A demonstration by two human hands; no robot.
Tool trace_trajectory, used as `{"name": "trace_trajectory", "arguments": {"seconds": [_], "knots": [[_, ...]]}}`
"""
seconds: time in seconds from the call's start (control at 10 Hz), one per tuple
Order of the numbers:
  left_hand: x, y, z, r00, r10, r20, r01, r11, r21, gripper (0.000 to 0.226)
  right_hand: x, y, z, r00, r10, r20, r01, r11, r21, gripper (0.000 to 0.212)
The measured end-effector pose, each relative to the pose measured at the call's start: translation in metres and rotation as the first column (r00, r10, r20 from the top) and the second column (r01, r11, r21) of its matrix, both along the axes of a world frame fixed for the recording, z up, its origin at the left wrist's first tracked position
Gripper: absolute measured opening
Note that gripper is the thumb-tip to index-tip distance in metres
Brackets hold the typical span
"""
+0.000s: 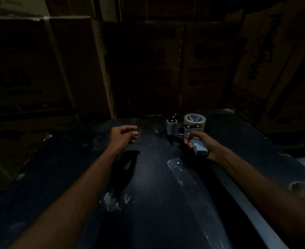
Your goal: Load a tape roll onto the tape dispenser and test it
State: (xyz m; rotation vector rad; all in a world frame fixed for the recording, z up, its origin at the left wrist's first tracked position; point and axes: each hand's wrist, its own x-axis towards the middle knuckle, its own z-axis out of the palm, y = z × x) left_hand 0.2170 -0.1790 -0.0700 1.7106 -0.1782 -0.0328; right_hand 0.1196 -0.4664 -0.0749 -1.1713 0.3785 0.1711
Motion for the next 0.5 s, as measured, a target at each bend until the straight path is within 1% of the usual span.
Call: {"name": "trace_trajectory", "arguments": {"seconds": [0.2,0.3,0.4,0.5], "knots": [[-0.008,-0.004,0.027,0.994,0.017,-0.105,-0.011,0.998,0.055,0.027,-0.001,-0.003,0.003,0.992,0.032,-0.12,-0.038,0.998,-0.052,0.014],[-0.013,-0.01,0.04,0.991,0.013,-0.13,-0.001,0.996,0.092,0.027,-0.003,0.0,0.007,0.986,0.028,-0.163,-0.041,0.996,-0.079,0.014],[-0.016,-0.015,0.052,0.989,0.001,-0.151,0.018,0.992,0.124,0.026,-0.004,0.004,0.011,0.979,-0.012,-0.202,-0.005,0.996,-0.086,0.009],[-0.023,-0.021,0.06,0.986,-0.021,-0.166,0.049,0.984,0.17,0.025,-0.009,0.011,0.021,0.959,-0.122,-0.254,0.06,0.969,-0.24,0.031]]}}
